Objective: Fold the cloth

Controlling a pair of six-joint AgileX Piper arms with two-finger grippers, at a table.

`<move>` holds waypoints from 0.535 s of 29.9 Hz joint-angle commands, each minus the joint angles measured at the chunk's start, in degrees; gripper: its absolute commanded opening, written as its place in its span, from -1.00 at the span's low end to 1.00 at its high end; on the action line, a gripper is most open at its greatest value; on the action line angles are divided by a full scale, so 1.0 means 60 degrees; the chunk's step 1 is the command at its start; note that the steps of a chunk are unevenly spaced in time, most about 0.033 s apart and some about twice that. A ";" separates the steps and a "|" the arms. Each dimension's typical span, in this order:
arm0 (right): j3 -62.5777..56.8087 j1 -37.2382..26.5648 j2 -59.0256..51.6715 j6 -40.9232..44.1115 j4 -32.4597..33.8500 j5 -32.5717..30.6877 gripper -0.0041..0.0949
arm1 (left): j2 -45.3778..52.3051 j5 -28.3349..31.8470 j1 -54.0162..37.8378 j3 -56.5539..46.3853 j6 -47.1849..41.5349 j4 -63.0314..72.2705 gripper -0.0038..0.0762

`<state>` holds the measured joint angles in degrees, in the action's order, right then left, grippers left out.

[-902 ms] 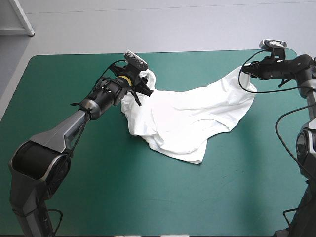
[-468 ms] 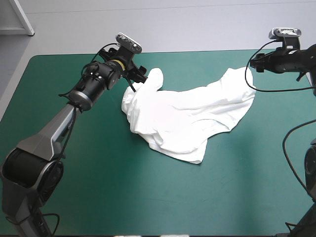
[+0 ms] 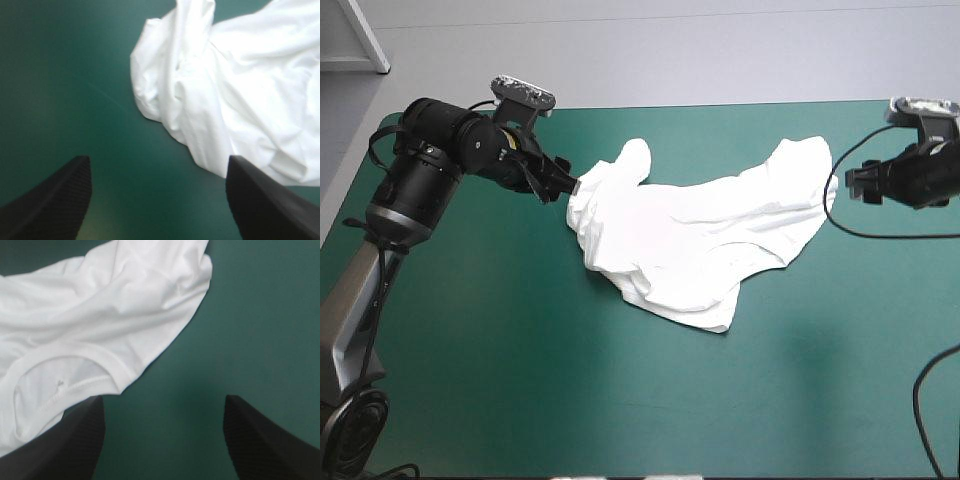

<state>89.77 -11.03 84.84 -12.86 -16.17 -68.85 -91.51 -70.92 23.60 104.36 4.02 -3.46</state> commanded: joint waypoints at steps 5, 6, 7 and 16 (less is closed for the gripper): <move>-0.2547 -0.0014 -0.2105 -0.0069 -0.0125 0.0758 0.35 | 0.0641 -0.0298 0.0312 -0.1519 0.0004 0.1488 0.44; -0.2737 -0.0014 -0.2228 -0.0069 -0.0125 0.0935 0.35 | 0.0641 -0.0101 0.0424 -0.1896 0.0004 0.1488 0.44; -0.2911 -0.0014 -0.2348 -0.0069 -0.0125 0.1018 0.35 | 0.0641 0.0156 0.0545 -0.2271 0.0004 0.1511 0.44; -0.3079 -0.0014 -0.2447 -0.0069 -0.0591 0.0836 0.32 | 0.0325 0.3312 0.1060 -0.4721 -0.0070 0.1512 0.44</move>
<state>70.10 -11.03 71.79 -12.74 -18.21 -65.09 -90.70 -58.29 29.53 76.77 4.20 4.96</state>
